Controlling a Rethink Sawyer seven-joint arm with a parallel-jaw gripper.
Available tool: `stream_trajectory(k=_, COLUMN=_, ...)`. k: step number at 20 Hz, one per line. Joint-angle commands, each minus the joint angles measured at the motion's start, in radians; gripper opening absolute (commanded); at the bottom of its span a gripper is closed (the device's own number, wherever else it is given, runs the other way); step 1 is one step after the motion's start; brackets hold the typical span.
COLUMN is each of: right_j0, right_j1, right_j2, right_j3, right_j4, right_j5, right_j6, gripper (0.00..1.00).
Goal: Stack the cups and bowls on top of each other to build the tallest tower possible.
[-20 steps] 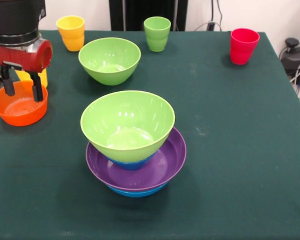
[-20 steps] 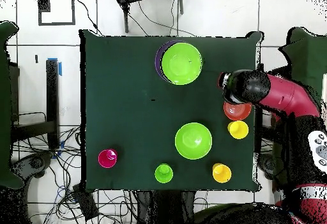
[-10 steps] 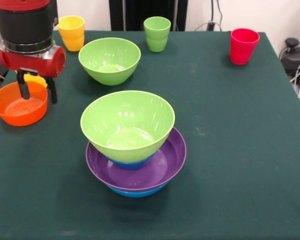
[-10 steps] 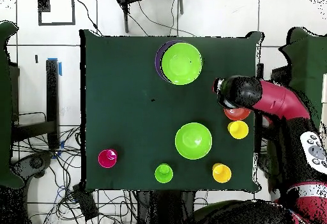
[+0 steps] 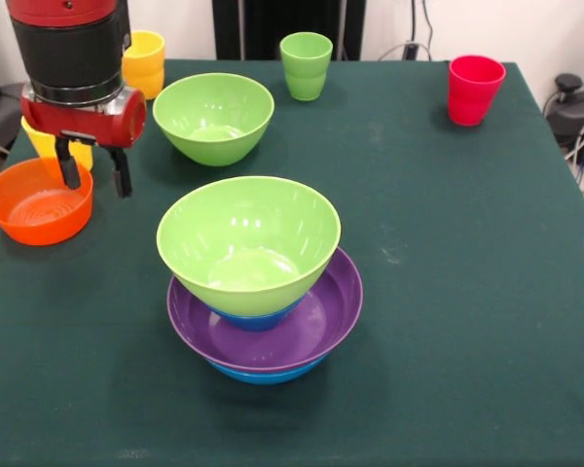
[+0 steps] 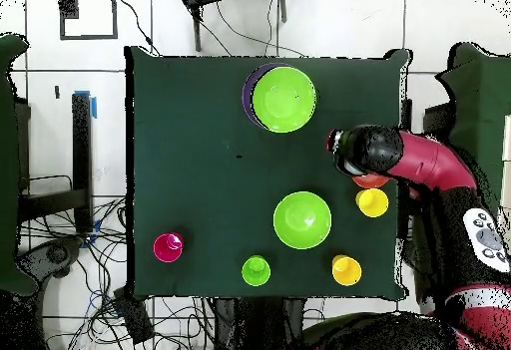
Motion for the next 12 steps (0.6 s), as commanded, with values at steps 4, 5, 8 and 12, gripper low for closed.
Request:
stream_trajectory(k=4, right_j0=0.022, right_j1=0.103, right_j2=0.038, right_j3=-0.033, right_j4=-0.055, right_j5=-0.015, right_j6=-0.046, gripper=1.00)
stream_trajectory(k=5, right_j0=0.024, right_j1=0.113, right_j2=0.037, right_j3=-0.042, right_j4=-0.057, right_j5=-0.019, right_j6=-0.044, gripper=1.00)
stream_trajectory(k=8, right_j0=0.030, right_j1=0.140, right_j2=0.033, right_j3=-0.063, right_j4=-0.063, right_j5=-0.030, right_j6=-0.037, gripper=1.00)
stream_trajectory(k=12, right_j0=0.036, right_j1=0.165, right_j2=0.033, right_j3=-0.091, right_j4=-0.064, right_j5=-0.029, right_j6=-0.037, gripper=1.00)
